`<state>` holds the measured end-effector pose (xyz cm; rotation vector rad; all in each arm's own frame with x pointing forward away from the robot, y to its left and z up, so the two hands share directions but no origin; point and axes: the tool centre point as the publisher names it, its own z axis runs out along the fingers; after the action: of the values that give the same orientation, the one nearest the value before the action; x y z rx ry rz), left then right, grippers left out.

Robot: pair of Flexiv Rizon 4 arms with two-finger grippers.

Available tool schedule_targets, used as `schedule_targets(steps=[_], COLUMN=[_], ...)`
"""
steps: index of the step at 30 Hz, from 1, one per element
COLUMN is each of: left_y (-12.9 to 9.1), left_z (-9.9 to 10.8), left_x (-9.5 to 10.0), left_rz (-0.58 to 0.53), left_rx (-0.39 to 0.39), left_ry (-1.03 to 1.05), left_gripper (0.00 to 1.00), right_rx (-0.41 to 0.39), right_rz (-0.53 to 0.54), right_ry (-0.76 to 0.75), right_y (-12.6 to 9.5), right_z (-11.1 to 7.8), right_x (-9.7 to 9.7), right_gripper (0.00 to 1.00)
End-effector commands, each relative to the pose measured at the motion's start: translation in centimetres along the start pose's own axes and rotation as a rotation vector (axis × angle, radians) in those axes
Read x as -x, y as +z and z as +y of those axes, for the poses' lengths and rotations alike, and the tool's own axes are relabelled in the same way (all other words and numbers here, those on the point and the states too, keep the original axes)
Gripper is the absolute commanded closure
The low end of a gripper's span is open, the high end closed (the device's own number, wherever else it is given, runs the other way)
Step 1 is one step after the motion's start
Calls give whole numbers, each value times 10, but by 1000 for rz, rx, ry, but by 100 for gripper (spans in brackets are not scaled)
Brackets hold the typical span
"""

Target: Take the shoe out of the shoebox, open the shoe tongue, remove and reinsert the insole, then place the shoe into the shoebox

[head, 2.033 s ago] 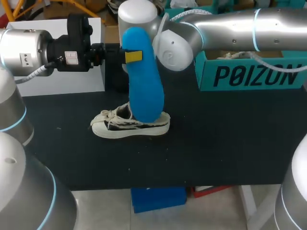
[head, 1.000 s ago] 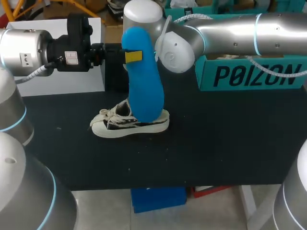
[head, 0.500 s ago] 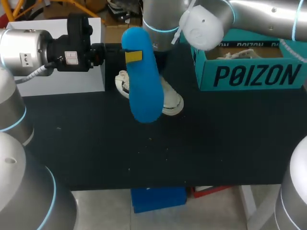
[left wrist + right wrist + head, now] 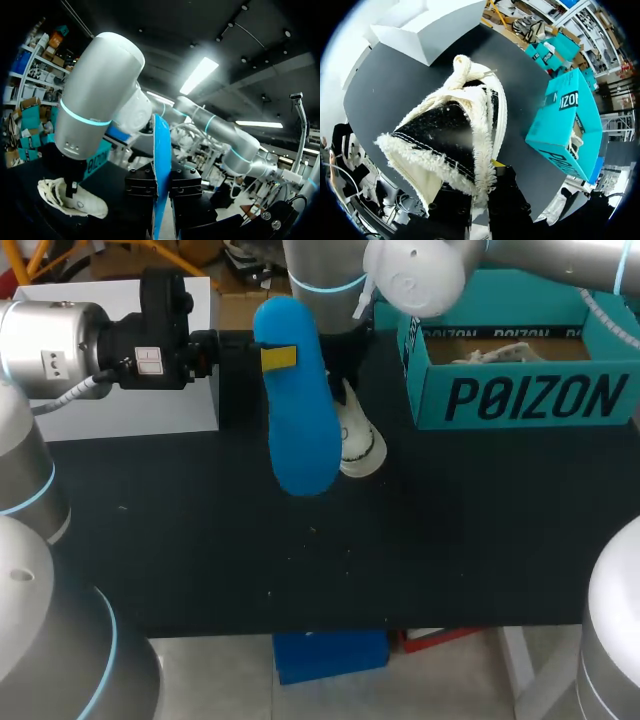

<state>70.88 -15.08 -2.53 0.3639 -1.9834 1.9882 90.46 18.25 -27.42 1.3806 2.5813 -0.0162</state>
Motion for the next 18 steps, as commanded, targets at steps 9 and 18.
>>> schedule_targets(steps=[9,18], left_y=[1,1], left_z=[1,1], left_x=[-1,-1], left_rz=[-4,-4], left_rx=[-1,-1], left_ry=[0,0], left_gripper=[100,100], right_rx=[-111,-68], right_rz=[-101,-86], right_ry=[768,713], right_y=[15,39], right_z=[7,7], right_x=[-24,-42], right_gripper=[100,100])
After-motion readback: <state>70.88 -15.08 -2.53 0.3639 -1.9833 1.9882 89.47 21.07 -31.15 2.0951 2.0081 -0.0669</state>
